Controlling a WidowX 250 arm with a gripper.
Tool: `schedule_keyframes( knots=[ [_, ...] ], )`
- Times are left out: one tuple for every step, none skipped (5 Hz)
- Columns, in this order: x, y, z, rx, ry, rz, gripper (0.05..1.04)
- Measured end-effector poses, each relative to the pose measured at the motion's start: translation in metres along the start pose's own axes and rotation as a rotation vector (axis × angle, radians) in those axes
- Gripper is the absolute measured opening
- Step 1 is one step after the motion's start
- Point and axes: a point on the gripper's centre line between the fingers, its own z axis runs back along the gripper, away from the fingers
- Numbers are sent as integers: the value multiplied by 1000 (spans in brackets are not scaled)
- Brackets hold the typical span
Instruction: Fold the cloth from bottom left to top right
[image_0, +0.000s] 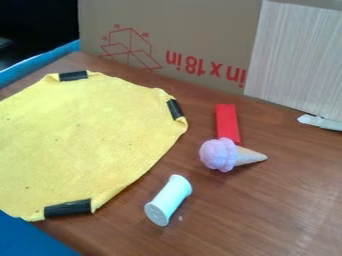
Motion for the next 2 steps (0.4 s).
schedule_keyframes(
  knots=[
    [18,-16,16,-31,-26,37,64],
    [32,-40,18,-70,9,106,54]
  ],
)
